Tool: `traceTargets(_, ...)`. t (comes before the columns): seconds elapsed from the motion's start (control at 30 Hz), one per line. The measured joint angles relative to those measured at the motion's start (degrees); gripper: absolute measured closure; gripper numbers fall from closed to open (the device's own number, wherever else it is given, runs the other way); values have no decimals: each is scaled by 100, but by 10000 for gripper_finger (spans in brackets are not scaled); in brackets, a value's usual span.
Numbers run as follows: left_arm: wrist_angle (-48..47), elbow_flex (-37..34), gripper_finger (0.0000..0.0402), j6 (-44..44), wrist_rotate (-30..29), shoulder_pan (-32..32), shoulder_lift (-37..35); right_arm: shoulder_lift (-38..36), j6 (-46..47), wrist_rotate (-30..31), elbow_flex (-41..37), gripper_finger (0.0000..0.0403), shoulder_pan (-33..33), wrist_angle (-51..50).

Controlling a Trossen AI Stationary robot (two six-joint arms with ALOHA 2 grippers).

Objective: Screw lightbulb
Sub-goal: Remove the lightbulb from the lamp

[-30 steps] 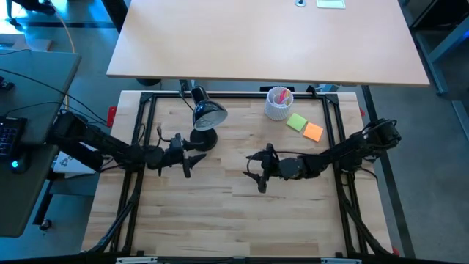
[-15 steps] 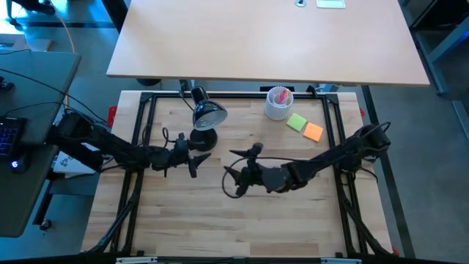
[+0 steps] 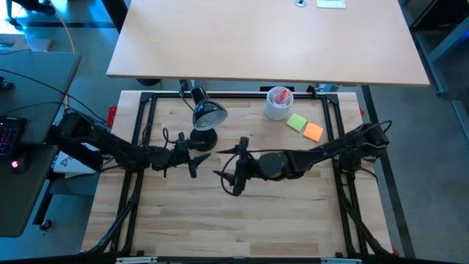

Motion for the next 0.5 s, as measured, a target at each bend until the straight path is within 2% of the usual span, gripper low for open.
traceTargets(0.1, -2, 0, 173, -92, 0, 0, 0, 2, 334, -246, -137, 119, -75, -27)
traceTargets(0.37, -7, 0, 173, -306, -3, 3, -2, 2, 256, 1116, -99, 119, -188, 0)
traceTargets(0.5, -152, -2, 173, -891, -6, 83, -1, -5, -26, 1119, -81, 119, -345, -232)
